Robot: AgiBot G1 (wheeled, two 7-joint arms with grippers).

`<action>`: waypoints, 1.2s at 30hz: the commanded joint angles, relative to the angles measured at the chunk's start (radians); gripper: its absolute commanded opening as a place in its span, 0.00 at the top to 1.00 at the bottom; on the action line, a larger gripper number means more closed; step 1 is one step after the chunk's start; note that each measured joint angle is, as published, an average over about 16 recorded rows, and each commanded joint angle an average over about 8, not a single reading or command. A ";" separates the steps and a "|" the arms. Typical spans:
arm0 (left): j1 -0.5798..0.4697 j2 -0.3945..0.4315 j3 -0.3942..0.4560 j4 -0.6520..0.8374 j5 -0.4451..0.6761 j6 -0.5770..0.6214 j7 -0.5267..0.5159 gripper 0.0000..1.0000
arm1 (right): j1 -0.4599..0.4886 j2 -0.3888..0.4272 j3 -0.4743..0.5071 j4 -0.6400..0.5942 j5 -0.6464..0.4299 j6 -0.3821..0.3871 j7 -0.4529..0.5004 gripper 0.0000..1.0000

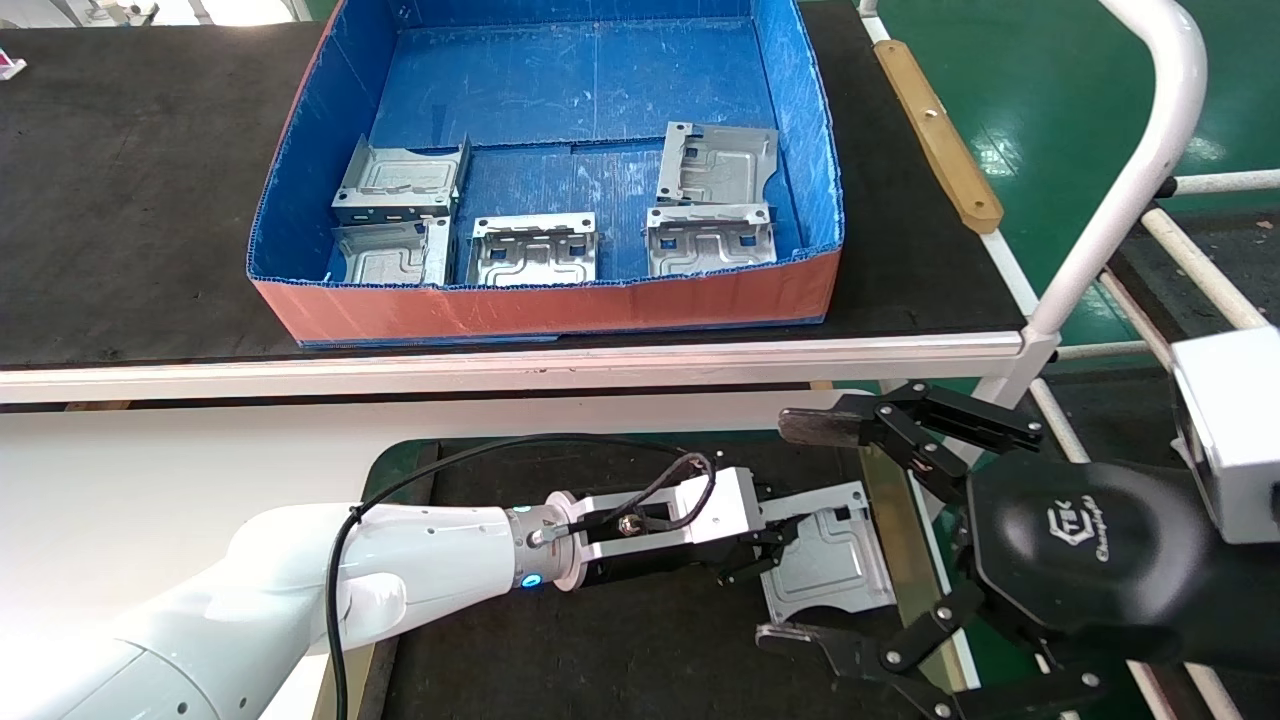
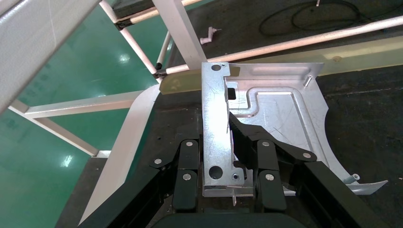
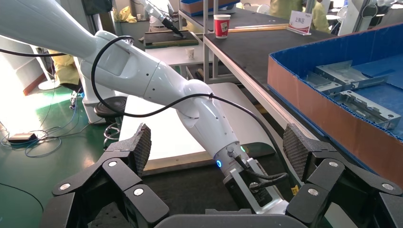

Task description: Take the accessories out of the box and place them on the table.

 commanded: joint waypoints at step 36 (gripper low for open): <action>0.035 -0.085 -0.099 -0.092 0.007 0.075 -0.102 0.00 | 0.000 0.000 0.000 0.000 0.000 0.000 0.000 0.00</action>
